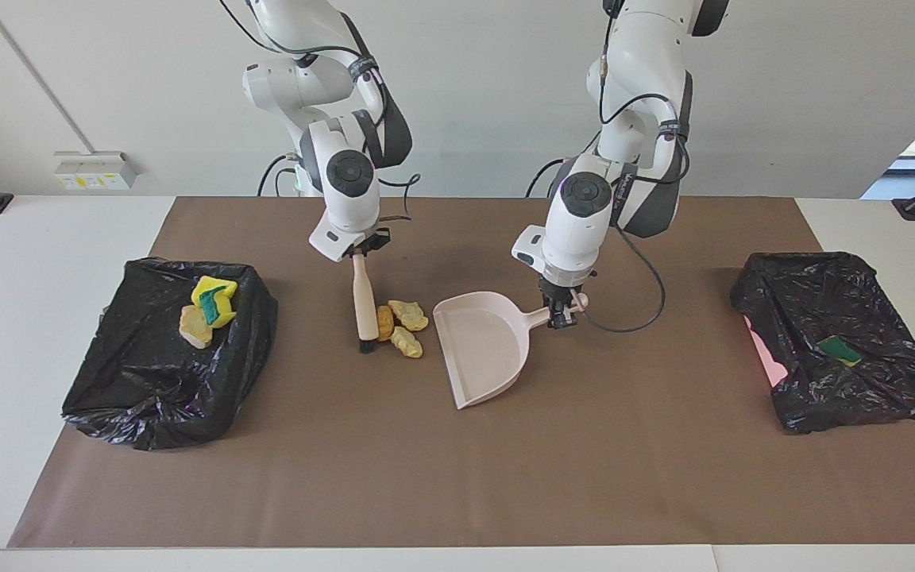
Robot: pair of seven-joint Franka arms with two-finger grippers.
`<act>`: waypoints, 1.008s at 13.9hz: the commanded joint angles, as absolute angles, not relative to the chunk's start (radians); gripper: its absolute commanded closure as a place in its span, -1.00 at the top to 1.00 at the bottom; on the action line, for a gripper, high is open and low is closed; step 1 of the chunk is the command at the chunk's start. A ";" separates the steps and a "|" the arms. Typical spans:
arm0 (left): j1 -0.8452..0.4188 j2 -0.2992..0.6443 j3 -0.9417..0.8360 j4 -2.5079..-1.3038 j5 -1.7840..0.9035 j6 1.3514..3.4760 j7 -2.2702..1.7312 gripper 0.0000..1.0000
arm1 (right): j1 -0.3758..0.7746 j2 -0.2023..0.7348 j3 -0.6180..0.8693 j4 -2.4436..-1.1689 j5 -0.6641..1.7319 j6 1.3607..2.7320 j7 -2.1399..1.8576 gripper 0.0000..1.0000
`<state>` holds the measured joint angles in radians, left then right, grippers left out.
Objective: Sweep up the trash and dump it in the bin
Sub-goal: 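Sweep the three food scraps into the dustpan with the right gripper's brush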
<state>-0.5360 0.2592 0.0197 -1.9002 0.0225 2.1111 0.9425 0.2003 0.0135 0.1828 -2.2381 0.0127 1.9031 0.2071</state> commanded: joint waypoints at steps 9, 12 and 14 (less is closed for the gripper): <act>-0.561 0.161 0.025 -2.059 0.081 2.181 0.979 -1.00 | 0.326 0.067 0.187 -2.223 0.300 2.048 0.209 -1.00; -0.560 0.160 0.025 -2.059 0.081 2.177 0.979 -1.00 | 0.371 0.097 0.187 -2.155 0.444 2.063 0.202 -1.00; -0.557 0.160 0.025 -2.059 0.081 2.177 0.979 -1.00 | 0.414 0.097 0.187 -2.113 0.497 2.054 0.221 -1.00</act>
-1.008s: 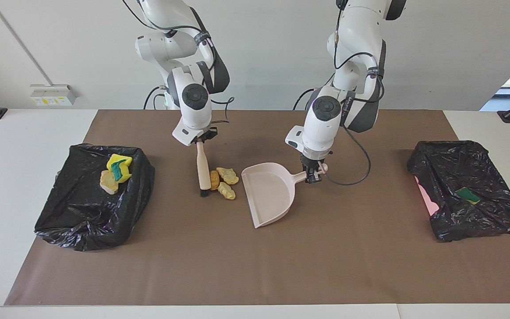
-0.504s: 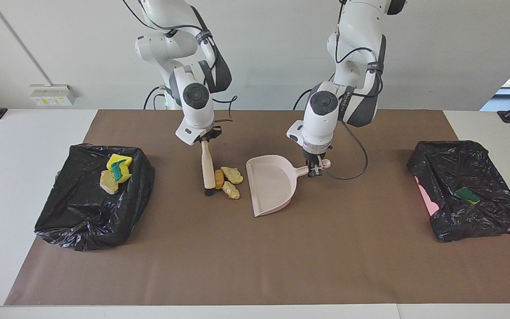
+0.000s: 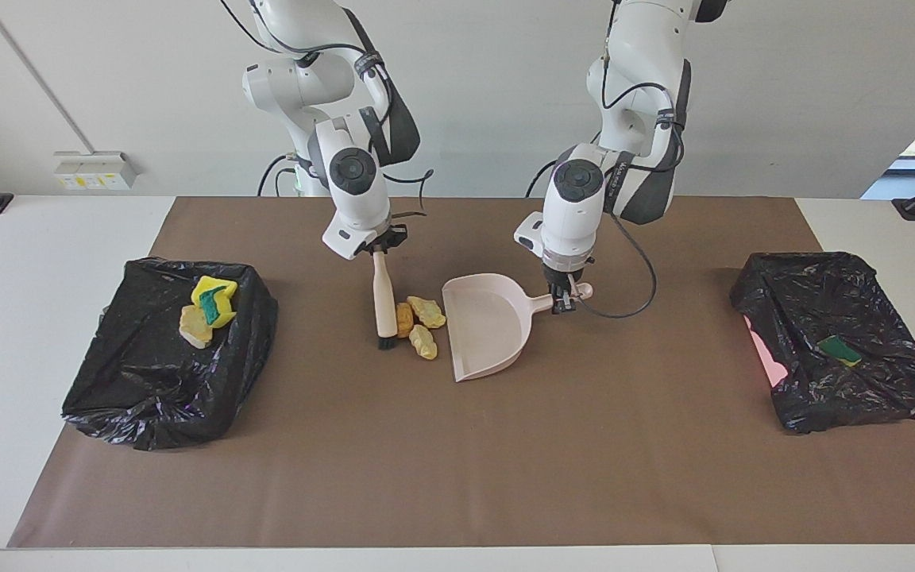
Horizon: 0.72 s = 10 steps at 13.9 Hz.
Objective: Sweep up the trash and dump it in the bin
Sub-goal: 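Sweep the three food scraps into the dustpan with the right gripper's brush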
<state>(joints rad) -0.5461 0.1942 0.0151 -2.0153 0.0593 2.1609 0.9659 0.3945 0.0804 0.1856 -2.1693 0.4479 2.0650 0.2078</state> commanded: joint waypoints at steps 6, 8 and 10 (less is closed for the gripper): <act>-0.551 0.161 0.025 -2.057 0.081 2.178 0.980 -1.00 | 0.344 0.024 0.170 -2.077 0.262 1.888 0.258 -1.00; -0.549 0.161 0.025 -2.057 0.081 2.177 0.980 -1.00 | 0.290 0.069 0.173 -2.060 0.122 1.893 0.207 -1.00; -0.546 0.161 0.025 -2.057 0.081 2.177 0.991 -1.00 | 0.285 0.126 0.173 -2.031 0.011 1.890 0.190 -1.00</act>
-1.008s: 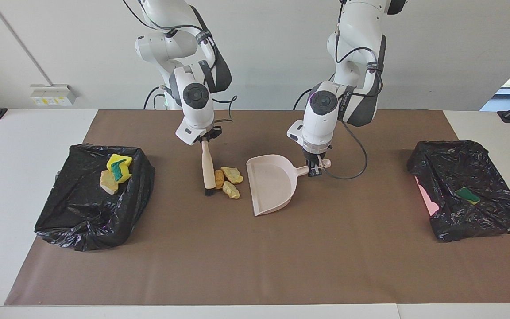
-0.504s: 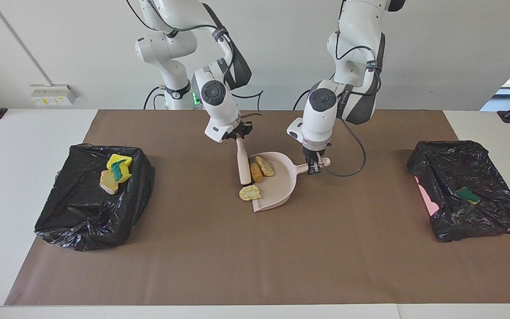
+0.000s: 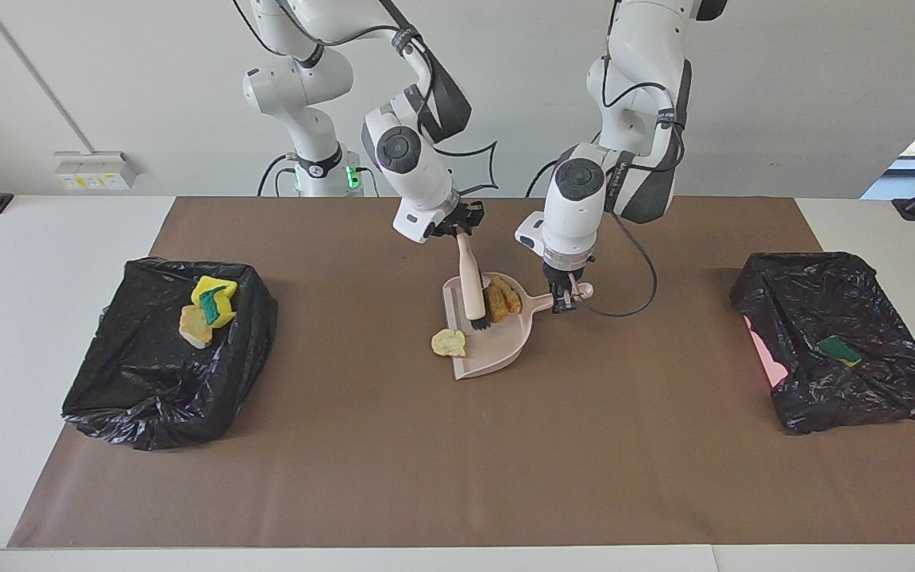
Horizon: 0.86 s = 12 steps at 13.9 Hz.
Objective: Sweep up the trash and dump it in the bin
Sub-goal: 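Sweep the three food scraps into the dustpan with the right gripper's brush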
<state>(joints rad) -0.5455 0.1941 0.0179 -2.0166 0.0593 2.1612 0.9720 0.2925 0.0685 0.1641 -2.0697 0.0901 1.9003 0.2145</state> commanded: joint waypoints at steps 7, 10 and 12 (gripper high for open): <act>-0.545 0.163 0.025 -2.057 0.081 2.190 1.002 -1.00 | 0.339 0.175 0.181 -2.034 0.317 1.986 0.115 -1.00; -0.540 0.164 0.025 -2.057 0.081 2.215 1.002 -1.00 | 0.385 0.146 0.175 -2.025 0.318 1.916 0.146 -1.00; -0.538 0.164 0.025 -2.059 0.081 2.207 0.999 -1.00 | 0.385 0.094 0.170 -2.025 0.266 1.861 0.245 -1.00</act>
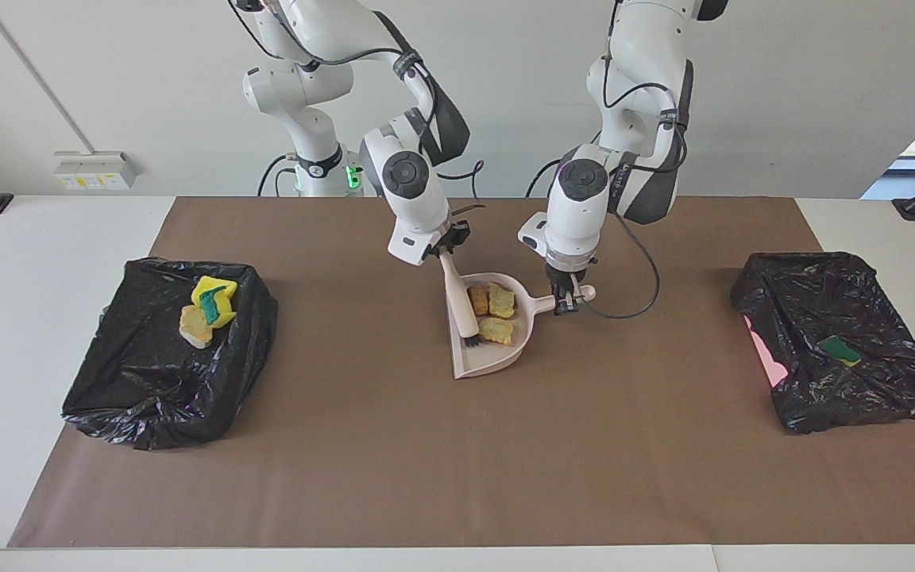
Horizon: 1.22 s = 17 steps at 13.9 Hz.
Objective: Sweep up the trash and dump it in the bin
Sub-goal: 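Carry the dustpan over the nearer bag while the right gripper withdraws the brush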
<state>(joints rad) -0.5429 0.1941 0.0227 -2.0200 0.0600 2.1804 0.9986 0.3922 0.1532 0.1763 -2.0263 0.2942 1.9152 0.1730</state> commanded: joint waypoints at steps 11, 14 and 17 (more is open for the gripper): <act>-0.430 0.153 0.023 -2.042 0.071 2.189 1.155 -1.00 | 0.569 -0.185 0.181 -2.297 0.259 1.906 0.607 -1.00; -0.332 0.117 0.023 -2.000 0.035 2.152 1.288 -1.00 | 0.616 -0.210 0.183 -2.362 0.281 1.963 0.618 -1.00; -0.188 0.040 0.029 -1.977 0.015 2.097 1.359 -1.00 | 0.637 -0.184 0.183 -2.390 0.284 2.016 0.686 -1.00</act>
<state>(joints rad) -0.2765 0.1106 0.0364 -1.9814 0.0417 2.1521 1.3017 0.6345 -0.1788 0.1817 -2.3563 0.2656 1.9813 0.6601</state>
